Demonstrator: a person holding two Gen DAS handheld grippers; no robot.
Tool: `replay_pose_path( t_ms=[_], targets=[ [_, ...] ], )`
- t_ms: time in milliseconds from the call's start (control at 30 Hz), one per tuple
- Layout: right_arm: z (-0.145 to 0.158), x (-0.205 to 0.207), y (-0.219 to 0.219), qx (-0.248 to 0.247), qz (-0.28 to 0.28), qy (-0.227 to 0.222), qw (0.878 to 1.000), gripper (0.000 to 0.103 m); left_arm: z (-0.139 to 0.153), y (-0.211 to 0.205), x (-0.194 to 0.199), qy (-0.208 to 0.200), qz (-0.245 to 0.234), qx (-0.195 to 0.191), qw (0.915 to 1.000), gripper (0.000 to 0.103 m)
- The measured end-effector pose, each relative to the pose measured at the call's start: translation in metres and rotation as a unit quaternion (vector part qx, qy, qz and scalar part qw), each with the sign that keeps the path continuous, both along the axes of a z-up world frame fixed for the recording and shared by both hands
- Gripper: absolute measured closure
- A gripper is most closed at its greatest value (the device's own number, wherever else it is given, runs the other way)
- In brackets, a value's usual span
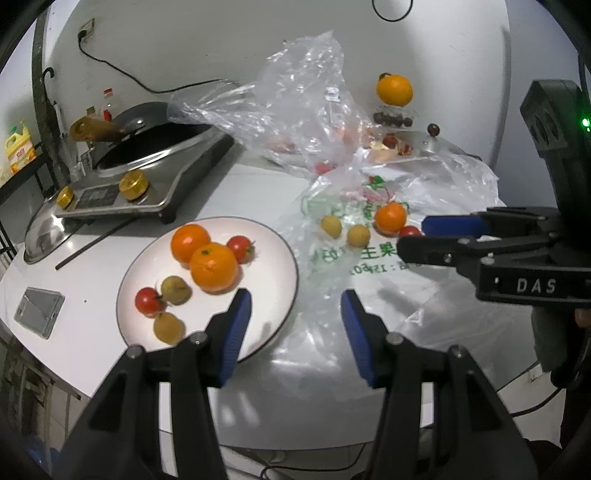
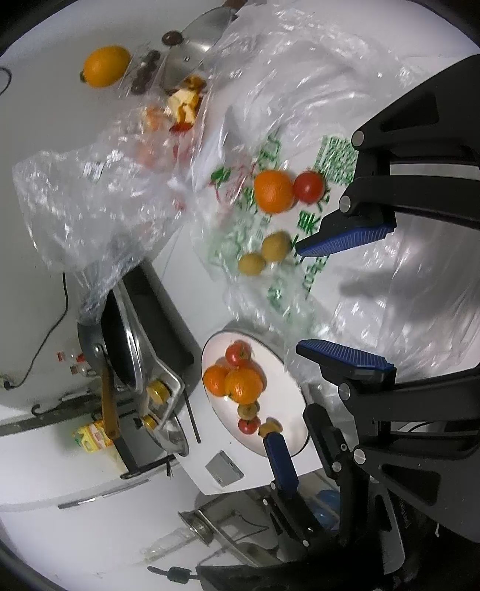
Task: Organize fruits
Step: 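Move both open grippers back to the fruit on the bag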
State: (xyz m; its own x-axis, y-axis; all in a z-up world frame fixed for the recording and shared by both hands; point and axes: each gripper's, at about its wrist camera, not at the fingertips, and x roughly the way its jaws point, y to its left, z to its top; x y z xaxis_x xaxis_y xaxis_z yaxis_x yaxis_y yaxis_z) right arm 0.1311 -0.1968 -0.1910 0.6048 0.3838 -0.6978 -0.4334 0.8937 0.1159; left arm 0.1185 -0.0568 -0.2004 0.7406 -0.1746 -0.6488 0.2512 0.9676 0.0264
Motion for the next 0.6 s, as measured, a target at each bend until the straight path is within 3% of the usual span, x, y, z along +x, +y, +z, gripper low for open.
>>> replay_pose_path(
  t_ms=[600],
  targets=[
    [-0.008,-0.001,-0.049,0.010,-0.029,0.005,1.000,0.054,0.000,-0.039,0.007,0.003,-0.022,0.009,0.9997,0.051]
  ],
)
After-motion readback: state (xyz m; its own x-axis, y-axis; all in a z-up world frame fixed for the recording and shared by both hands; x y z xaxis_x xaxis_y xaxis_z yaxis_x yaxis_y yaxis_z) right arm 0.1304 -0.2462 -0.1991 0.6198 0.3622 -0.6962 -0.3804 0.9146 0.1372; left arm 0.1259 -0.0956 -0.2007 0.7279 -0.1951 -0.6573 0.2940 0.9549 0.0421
